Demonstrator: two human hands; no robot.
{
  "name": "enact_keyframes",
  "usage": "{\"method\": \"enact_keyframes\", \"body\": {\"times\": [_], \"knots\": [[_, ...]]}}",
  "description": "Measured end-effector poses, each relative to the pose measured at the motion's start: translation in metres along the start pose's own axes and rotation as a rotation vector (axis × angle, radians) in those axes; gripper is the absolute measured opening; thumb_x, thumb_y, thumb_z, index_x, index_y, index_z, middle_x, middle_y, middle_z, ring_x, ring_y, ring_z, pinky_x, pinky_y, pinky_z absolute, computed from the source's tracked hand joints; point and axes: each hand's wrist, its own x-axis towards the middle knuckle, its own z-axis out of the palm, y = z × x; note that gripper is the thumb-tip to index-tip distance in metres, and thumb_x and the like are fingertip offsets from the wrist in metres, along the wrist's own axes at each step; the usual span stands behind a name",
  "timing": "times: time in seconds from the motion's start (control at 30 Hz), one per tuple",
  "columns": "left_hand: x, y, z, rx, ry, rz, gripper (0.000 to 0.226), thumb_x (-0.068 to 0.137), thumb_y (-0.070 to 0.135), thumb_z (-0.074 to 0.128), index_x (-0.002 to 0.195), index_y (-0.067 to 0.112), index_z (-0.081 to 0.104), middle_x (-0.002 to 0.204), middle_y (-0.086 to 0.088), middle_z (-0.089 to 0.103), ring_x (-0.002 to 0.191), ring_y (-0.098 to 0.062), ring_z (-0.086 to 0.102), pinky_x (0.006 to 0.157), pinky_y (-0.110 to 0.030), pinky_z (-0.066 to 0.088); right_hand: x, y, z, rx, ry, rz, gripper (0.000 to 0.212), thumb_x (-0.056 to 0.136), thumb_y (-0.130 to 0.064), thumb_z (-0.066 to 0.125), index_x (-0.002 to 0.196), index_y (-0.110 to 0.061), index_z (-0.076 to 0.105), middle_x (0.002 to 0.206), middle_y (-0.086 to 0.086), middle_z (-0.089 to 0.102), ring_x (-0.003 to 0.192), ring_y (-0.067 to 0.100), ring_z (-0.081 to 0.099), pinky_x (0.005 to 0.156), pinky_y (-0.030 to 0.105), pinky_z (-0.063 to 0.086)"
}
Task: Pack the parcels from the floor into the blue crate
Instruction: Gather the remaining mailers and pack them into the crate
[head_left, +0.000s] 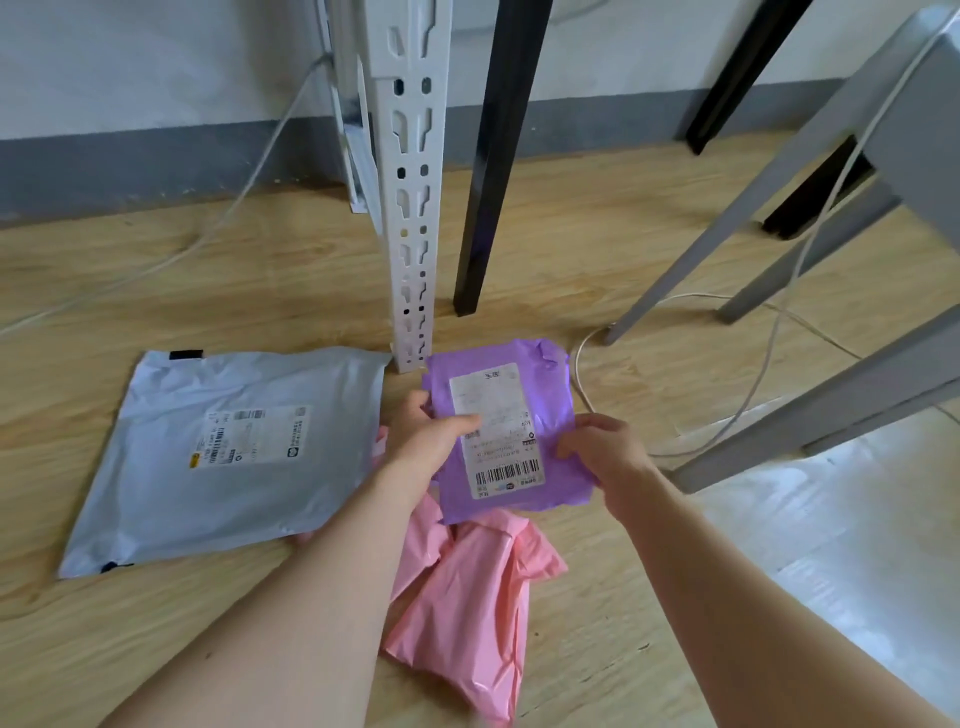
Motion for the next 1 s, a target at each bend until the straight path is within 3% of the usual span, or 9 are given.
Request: {"method": "enact_keyframes", "body": {"times": [0.07,0.13,0.23,0.3,0.4,0.53,0.67,0.8,1.0], "knots": [[-0.003,-0.001,-0.001,0.215,0.109,0.164,0.076,0.067,0.012,0.080,0.132,0.014,0.041,0.128,-0.007,0.052,0.113,-0.022,0.054,0.091,-0.033,0.046,-0.005,-0.011,0.001,-0.108,0.070,-0.104,0.010,0.064,-0.002,0.058,0.059,-0.010,0.060,0.058,0.008,0.049,0.061,0.018,0.043,0.054,0.026,0.035],[-0.012,0.005,0.000,0.423,0.190,0.395,0.093,0.067,0.015,0.078,0.145,0.016,0.026,0.142,-0.009,0.036,0.132,-0.024,0.035,0.109,-0.035,0.032,-0.015,-0.021,0.001,-0.222,0.087,-0.199,0.010,0.064,-0.012,0.051,0.058,-0.010,0.058,0.053,0.007,0.044,0.060,0.020,0.040,0.047,0.024,0.033],[-0.018,0.019,0.001,0.757,0.205,0.803,0.099,0.063,0.005,0.073,0.148,0.019,0.023,0.151,-0.011,0.026,0.140,-0.028,0.025,0.113,-0.038,0.025,-0.031,-0.034,0.004,-0.453,0.074,-0.293,0.017,0.066,-0.014,0.047,0.050,-0.008,0.047,0.048,0.004,0.036,0.063,0.024,0.035,0.047,0.024,0.030],[-0.017,0.027,0.002,0.969,0.139,0.944,0.097,0.056,0.000,0.072,0.143,0.018,0.035,0.152,-0.010,0.026,0.141,-0.029,0.023,0.113,-0.045,0.024,-0.037,-0.040,0.005,-0.598,0.060,-0.350,0.017,0.072,-0.008,0.049,0.057,-0.007,0.055,0.051,0.004,0.040,0.066,0.027,0.039,0.050,0.024,0.032],[-0.016,0.037,-0.002,1.120,-0.048,0.913,0.055,0.065,0.007,0.071,0.117,0.020,0.061,0.141,-0.002,0.044,0.138,-0.021,0.031,0.112,-0.043,0.018,-0.043,-0.046,0.003,-0.681,0.065,-0.418,0.020,0.074,-0.007,0.050,0.076,-0.013,0.069,0.066,0.006,0.052,0.070,0.026,0.048,0.061,0.023,0.036],[-0.021,0.039,-0.008,1.082,-0.140,0.690,0.014,0.084,0.020,0.060,0.096,0.015,0.065,0.100,-0.010,0.067,0.104,-0.032,0.057,0.088,-0.034,0.042,-0.046,-0.042,-0.004,-0.542,0.069,-0.466,0.018,0.074,-0.009,0.057,0.075,-0.020,0.071,0.073,0.006,0.064,0.073,0.018,0.055,0.062,0.020,0.037],[-0.027,0.038,-0.007,0.939,-0.098,0.574,0.007,0.091,0.018,0.051,0.088,0.013,0.048,0.098,-0.017,0.063,0.094,-0.035,0.057,0.073,-0.036,0.042,-0.044,-0.036,-0.014,-0.298,0.178,-0.510,0.023,0.074,-0.013,0.064,0.096,-0.019,0.067,0.089,0.004,0.066,0.086,0.022,0.059,0.069,0.023,0.040],[-0.029,0.041,-0.010,0.812,0.070,0.483,0.011,0.095,0.019,0.042,0.091,0.009,0.044,0.105,-0.021,0.060,0.096,-0.037,0.053,0.071,-0.037,0.038,-0.032,-0.023,-0.023,-0.212,0.302,-0.407,0.056,0.079,-0.020,0.066,0.131,-0.018,0.046,0.121,0.008,0.057,0.113,0.025,0.053,0.090,0.030,0.040],[-0.030,0.032,-0.022,0.845,0.269,0.466,0.016,0.097,0.015,0.039,0.103,0.002,0.045,0.106,-0.026,0.059,0.097,-0.041,0.054,0.070,-0.039,0.036,-0.017,0.013,-0.017,-0.354,0.183,-0.146,0.043,0.083,-0.012,0.058,0.126,-0.015,0.056,0.121,0.009,0.062,0.113,0.026,0.056,0.087,0.027,0.042]]}}
